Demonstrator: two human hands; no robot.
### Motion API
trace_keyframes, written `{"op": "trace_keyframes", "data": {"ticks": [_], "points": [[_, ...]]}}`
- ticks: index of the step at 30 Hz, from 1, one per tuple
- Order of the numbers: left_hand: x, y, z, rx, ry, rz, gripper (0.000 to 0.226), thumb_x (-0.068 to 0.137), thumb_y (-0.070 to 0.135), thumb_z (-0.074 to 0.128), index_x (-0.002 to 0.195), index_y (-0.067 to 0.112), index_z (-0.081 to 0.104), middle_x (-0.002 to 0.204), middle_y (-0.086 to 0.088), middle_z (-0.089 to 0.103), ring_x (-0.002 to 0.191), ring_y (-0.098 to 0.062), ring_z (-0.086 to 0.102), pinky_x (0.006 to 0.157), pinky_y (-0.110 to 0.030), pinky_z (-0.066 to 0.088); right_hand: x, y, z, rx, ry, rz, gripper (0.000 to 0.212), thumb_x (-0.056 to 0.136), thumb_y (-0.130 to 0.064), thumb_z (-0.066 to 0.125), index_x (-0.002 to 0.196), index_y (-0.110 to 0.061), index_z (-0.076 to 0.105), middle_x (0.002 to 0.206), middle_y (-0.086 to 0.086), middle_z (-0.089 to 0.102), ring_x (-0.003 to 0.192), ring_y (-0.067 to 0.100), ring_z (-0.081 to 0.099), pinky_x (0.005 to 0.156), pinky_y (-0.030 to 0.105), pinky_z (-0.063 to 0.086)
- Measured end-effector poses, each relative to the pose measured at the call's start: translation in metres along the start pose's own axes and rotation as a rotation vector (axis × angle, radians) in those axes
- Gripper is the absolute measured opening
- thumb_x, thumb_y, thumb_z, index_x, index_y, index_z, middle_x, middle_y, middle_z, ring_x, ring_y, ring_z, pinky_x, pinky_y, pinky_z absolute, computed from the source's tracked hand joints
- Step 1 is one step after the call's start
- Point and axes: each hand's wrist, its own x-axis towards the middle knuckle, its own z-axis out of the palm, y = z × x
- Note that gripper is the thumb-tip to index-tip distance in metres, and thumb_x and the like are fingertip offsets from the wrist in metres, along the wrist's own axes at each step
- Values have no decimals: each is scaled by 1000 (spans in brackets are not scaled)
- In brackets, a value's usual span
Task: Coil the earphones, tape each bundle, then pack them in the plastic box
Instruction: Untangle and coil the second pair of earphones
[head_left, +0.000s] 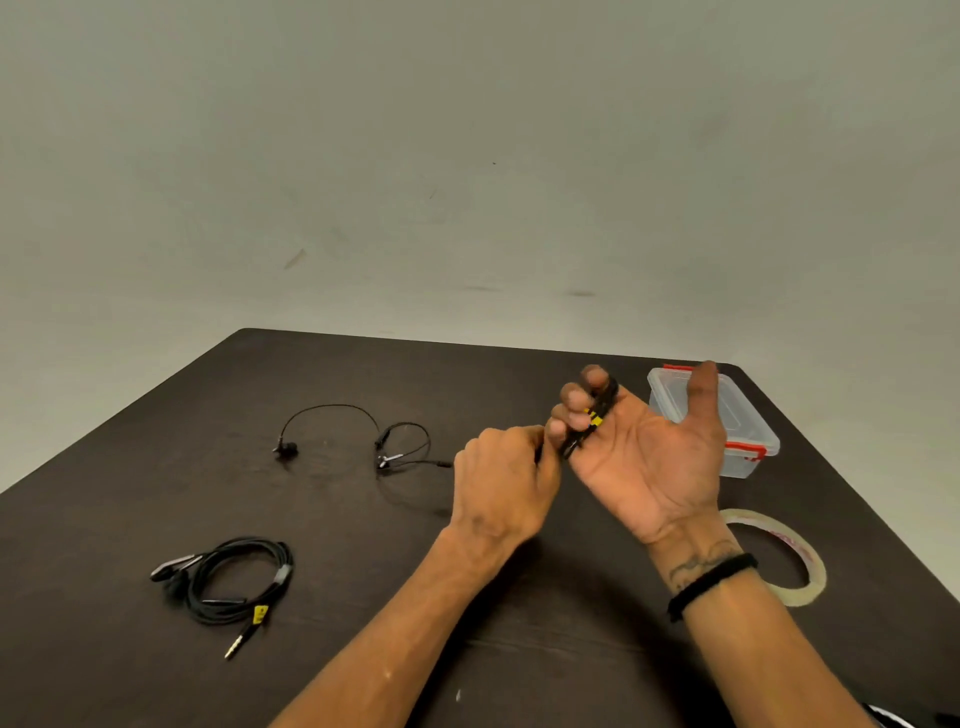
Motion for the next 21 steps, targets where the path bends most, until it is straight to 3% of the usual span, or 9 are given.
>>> {"op": "trace_keyframes", "data": {"ticks": [4, 7, 11, 14, 18, 21], "points": [[-2, 4, 3, 81, 17, 72, 56, 106, 49, 38, 58, 20, 36, 49, 5, 42, 46, -24, 45, 49, -36, 39, 1, -7, -9, -34, 176, -178, 96, 83, -92, 48, 111, -3, 70, 114, 23, 69, 103, 37, 69, 100, 52, 56], [-1, 5, -2, 123, 74, 147, 56, 106, 47, 41, 57, 20, 37, 47, 7, 38, 42, -20, 40, 47, -31, 30, 2, -5, -10, -59, 205, -197, 98, 83, -91, 48, 113, -1, 72, 123, 29, 68, 114, 43, 68, 108, 58, 52], [0, 7, -7, 187, 125, 282, 52, 107, 45, 44, 60, 23, 39, 49, 6, 49, 41, -21, 46, 46, -27, 26, 4, 1, -7, -161, 214, -159, 103, 83, -93, 44, 124, 0, 65, 136, 35, 62, 130, 48, 61, 119, 60, 42], [0, 8, -9, 211, 120, 302, 53, 108, 45, 43, 60, 23, 47, 51, 5, 54, 41, -20, 47, 45, -28, 30, 5, 6, -2, -367, 249, -104, 105, 85, -94, 33, 126, -2, 63, 135, 36, 63, 125, 44, 64, 117, 55, 44], [5, 4, -16, 109, 188, 271, 48, 107, 41, 47, 63, 25, 55, 51, 9, 51, 40, -14, 45, 46, -26, 25, 4, 17, 3, -643, 266, -11, 103, 92, -88, 16, 122, -2, 64, 120, 34, 68, 110, 35, 68, 98, 45, 58], [8, 1, -21, 18, 245, 240, 48, 108, 41, 47, 65, 24, 58, 48, 9, 51, 40, -14, 45, 42, -29, 32, 4, 22, 3, -805, 217, 37, 111, 94, -84, 14, 119, 14, 60, 115, 36, 65, 110, 31, 67, 103, 42, 57]]}}
